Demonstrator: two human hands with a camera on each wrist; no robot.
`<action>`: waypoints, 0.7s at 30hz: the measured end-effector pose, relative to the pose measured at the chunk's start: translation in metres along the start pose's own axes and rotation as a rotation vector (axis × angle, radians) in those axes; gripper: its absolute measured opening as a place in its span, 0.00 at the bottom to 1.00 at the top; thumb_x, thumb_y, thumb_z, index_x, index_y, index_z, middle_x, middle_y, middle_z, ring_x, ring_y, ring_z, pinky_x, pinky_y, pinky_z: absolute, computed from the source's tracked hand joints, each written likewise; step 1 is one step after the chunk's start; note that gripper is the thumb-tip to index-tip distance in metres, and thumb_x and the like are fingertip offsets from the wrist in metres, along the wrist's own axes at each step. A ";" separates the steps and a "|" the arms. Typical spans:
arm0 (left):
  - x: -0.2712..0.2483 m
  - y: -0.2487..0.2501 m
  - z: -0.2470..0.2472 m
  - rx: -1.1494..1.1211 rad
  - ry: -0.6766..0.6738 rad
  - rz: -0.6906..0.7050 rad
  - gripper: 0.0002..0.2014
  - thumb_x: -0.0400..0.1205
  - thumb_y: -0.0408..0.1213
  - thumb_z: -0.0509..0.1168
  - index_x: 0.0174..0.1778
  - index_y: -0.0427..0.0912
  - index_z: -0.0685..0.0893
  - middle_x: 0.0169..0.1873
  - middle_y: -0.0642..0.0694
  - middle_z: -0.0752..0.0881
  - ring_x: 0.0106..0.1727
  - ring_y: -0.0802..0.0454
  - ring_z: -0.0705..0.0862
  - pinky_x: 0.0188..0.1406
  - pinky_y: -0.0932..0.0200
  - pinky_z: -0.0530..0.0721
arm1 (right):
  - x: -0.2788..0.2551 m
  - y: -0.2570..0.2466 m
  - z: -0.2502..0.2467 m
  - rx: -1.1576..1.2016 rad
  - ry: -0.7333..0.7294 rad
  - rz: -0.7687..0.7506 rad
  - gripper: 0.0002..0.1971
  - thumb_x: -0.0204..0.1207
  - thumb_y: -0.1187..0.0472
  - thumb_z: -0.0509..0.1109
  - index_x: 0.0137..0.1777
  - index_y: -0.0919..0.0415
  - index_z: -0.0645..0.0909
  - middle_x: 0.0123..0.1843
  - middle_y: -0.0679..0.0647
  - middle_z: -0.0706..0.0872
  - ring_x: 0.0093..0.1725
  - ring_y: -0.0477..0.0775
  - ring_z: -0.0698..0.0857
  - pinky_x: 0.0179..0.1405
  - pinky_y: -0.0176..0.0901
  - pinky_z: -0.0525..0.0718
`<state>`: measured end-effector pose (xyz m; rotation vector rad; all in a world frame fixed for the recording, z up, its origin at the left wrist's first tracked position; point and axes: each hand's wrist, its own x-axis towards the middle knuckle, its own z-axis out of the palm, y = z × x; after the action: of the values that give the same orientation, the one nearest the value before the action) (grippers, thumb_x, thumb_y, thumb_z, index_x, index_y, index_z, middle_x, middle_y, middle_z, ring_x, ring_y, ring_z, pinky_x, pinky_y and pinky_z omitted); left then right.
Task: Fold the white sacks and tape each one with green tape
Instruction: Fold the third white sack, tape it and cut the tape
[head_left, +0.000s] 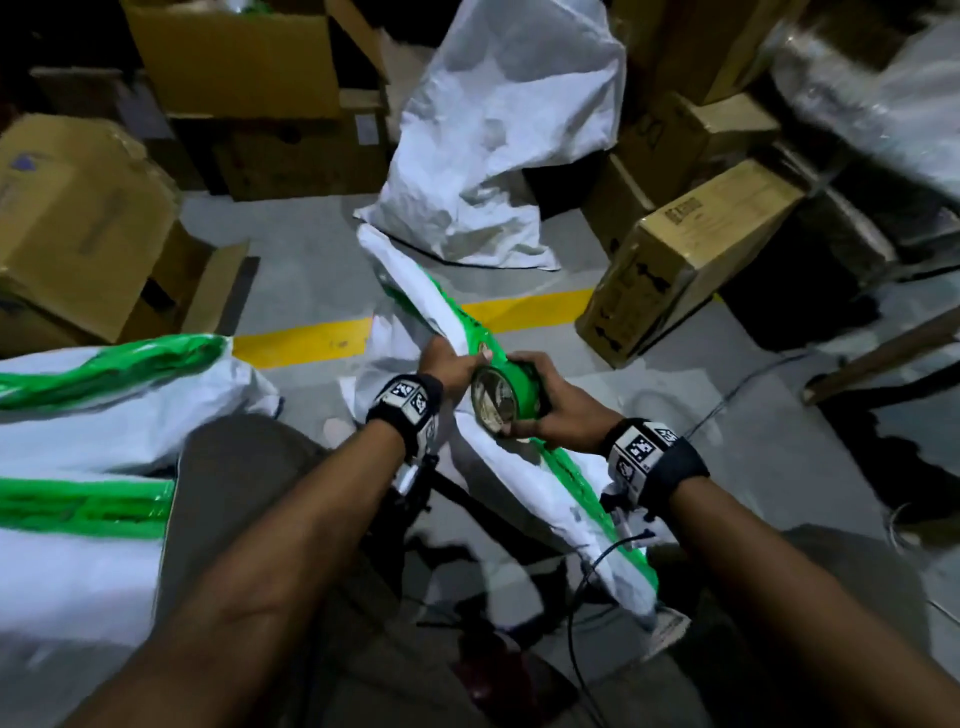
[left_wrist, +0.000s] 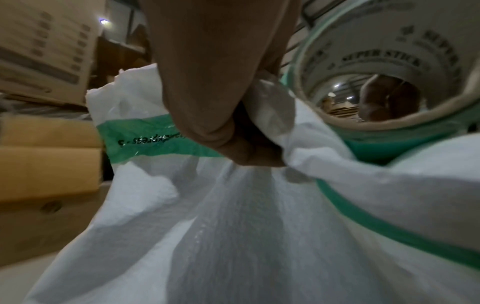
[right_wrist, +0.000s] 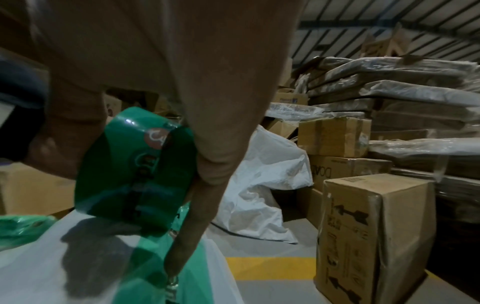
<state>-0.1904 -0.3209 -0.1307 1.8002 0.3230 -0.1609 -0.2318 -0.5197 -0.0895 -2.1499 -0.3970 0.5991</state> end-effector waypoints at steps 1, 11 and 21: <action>0.013 0.004 -0.001 0.026 -0.042 0.012 0.21 0.73 0.42 0.80 0.58 0.35 0.88 0.56 0.37 0.90 0.57 0.42 0.89 0.61 0.43 0.86 | 0.002 0.000 -0.004 0.026 0.043 -0.012 0.43 0.70 0.64 0.84 0.79 0.52 0.60 0.69 0.56 0.79 0.55 0.46 0.85 0.42 0.32 0.87; 0.043 -0.038 -0.060 -0.167 0.081 -0.375 0.28 0.57 0.45 0.88 0.50 0.35 0.92 0.44 0.42 0.93 0.43 0.45 0.92 0.48 0.48 0.90 | 0.042 0.001 0.074 0.256 0.165 -0.022 0.55 0.68 0.60 0.86 0.86 0.54 0.50 0.72 0.49 0.78 0.68 0.47 0.82 0.64 0.31 0.80; 0.023 -0.095 -0.107 -0.378 0.004 -0.626 0.24 0.75 0.48 0.76 0.54 0.29 0.91 0.47 0.34 0.91 0.40 0.40 0.90 0.43 0.51 0.89 | 0.090 -0.021 0.162 0.244 0.131 0.131 0.42 0.67 0.51 0.82 0.73 0.43 0.57 0.54 0.56 0.88 0.49 0.60 0.89 0.50 0.55 0.89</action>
<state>-0.2035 -0.1937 -0.1980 1.2804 0.8567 -0.4998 -0.2462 -0.3592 -0.1827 -1.9770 -0.1053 0.5457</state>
